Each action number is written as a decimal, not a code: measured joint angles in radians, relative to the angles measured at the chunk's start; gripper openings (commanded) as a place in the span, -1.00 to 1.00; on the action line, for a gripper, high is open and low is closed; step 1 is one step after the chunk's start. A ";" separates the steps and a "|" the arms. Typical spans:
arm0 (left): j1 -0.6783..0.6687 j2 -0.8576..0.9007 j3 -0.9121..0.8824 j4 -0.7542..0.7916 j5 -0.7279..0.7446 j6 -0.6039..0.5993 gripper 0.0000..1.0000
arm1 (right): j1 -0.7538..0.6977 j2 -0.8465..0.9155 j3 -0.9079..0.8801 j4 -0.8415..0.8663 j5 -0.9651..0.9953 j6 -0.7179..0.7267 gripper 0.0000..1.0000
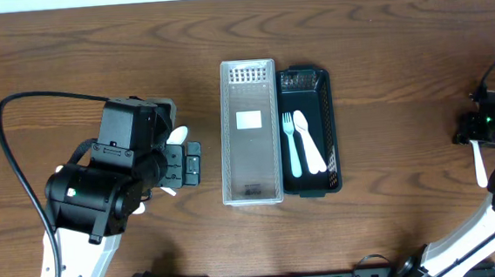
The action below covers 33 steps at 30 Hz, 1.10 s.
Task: Pack container
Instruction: 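Move the right gripper to the last white fork on the right, then grasp the fork and carry it over the black basket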
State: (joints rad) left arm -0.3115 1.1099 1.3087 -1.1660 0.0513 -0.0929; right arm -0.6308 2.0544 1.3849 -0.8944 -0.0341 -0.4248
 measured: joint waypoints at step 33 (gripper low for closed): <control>0.000 0.000 0.000 0.000 0.000 0.000 0.96 | 0.000 0.001 0.000 -0.014 -0.016 0.021 -0.83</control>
State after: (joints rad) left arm -0.3115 1.1099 1.3087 -1.1660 0.0513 -0.0929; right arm -0.6308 2.0552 1.3846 -0.9089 -0.0498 -0.4042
